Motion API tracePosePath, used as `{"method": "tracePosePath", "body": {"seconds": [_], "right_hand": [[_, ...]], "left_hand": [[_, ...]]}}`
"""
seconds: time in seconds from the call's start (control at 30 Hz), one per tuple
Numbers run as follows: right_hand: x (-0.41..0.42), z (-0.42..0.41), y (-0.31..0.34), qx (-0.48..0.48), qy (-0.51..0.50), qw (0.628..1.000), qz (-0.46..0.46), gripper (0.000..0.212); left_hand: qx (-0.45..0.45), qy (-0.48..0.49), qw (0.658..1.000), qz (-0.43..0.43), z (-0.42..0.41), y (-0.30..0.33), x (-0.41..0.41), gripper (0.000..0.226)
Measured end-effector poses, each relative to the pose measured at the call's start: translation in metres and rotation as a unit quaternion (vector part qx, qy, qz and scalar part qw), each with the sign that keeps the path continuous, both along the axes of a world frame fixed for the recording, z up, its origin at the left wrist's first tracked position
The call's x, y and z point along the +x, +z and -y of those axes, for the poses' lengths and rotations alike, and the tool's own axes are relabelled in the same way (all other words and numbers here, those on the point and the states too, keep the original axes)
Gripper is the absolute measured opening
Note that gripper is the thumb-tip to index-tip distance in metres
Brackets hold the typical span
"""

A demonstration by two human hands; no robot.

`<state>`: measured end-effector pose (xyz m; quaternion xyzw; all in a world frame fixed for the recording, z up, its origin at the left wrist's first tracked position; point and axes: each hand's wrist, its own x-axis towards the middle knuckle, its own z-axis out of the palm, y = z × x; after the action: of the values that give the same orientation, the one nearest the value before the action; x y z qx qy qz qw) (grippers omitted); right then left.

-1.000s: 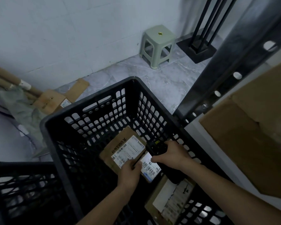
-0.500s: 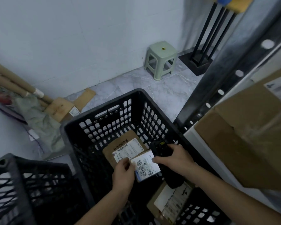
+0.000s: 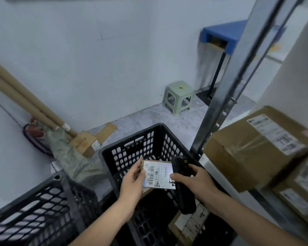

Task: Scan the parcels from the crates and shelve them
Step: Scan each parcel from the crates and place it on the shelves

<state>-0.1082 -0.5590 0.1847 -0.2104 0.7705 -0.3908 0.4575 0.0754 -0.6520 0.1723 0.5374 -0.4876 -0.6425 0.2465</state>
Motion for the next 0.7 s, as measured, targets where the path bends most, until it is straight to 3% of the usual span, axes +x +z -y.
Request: {"method": "tracePosePath", "body": {"seconds": [0.2,0.4,0.7], "right_hand": [[0.029,-0.04,0.059,-0.044,-0.014,0.999,0.01,0.042],[0.057,-0.096,0.124,-0.072,-0.064,0.995,-0.027,0.026],[0.091,-0.215,0.21,-0.062,-0.146,0.986,-0.06,0.04]], "left_hand": [[-0.079,-0.02,0.997,0.013,-0.025,0.045,0.028,0.012],[-0.125,-0.112,0.986,-0.016,-0.054,0.098,0.048,0.024],[-0.146,-0.242,0.958,-0.046,-0.125,0.171,0.048,0.031]]}}
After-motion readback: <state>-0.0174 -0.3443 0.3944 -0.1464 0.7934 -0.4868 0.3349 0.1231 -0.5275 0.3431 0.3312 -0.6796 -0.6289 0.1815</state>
